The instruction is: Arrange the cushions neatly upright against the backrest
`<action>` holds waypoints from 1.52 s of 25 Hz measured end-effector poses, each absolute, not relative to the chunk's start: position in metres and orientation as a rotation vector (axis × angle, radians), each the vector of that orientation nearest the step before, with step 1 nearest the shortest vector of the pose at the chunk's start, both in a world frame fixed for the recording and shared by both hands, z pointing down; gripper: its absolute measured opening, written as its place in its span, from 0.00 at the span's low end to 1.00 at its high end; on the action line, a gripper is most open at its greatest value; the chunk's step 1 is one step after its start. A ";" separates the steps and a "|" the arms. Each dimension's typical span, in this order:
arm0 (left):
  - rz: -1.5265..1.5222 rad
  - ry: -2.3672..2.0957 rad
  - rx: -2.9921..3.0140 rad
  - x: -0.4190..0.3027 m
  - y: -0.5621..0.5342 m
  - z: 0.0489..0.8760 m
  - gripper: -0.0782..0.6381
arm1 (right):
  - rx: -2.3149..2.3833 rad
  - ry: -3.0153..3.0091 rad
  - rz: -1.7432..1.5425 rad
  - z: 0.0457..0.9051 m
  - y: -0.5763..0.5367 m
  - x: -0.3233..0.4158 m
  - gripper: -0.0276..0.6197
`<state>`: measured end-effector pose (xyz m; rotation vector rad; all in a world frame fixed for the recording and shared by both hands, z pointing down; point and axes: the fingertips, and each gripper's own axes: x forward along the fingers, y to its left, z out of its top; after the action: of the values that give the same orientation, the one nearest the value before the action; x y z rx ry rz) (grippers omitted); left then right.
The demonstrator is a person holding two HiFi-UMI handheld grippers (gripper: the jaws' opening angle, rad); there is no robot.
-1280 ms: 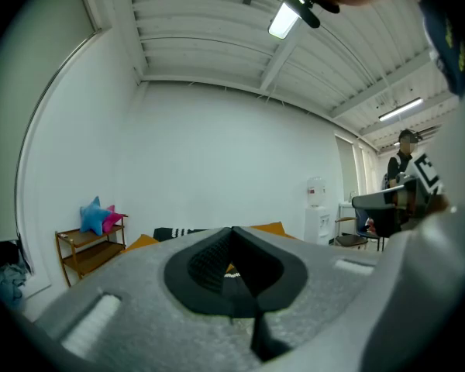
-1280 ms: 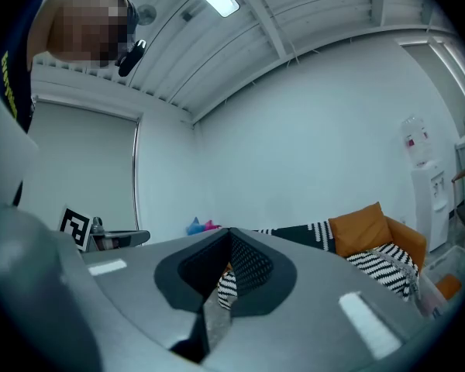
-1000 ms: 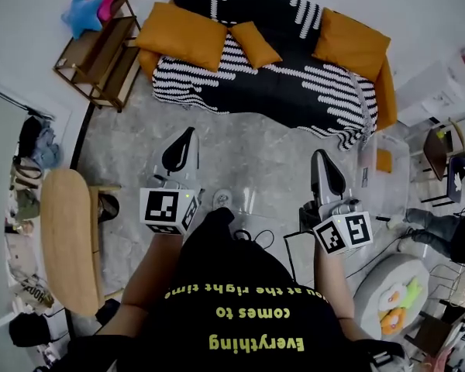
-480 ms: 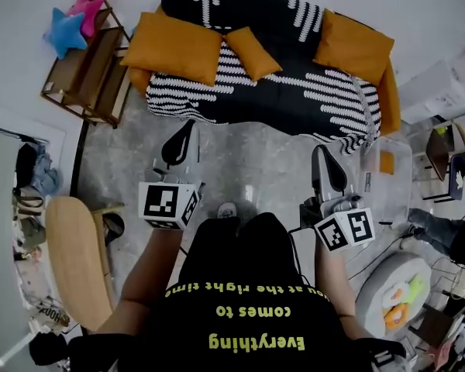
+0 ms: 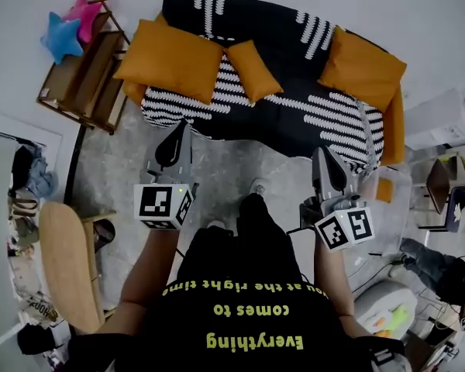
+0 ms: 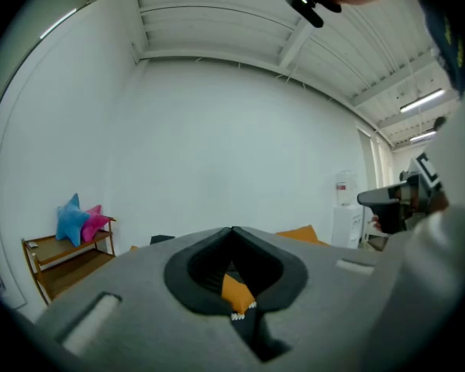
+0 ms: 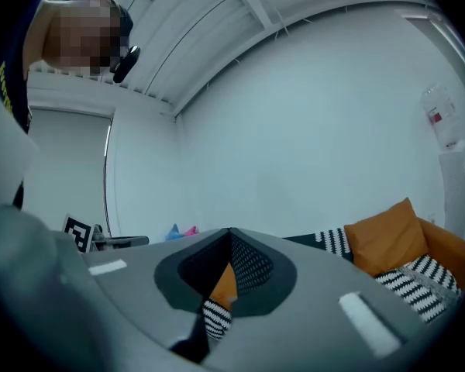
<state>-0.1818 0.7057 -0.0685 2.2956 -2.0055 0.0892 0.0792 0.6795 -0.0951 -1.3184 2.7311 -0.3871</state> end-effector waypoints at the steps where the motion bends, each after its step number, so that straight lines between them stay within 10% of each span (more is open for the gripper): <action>1: 0.084 -2.032 2.273 -0.183 0.691 -0.071 0.11 | -1.300 2.737 -0.381 -0.099 0.660 0.083 0.06; 38: 0.065 -1.906 2.383 -0.228 0.209 -0.072 0.11 | -1.332 2.789 -0.357 -0.104 0.214 0.006 0.06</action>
<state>-0.2280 0.2087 -0.0717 2.3830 -1.9062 0.0653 0.0060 0.2140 -0.1036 -1.3316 2.7894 -0.3566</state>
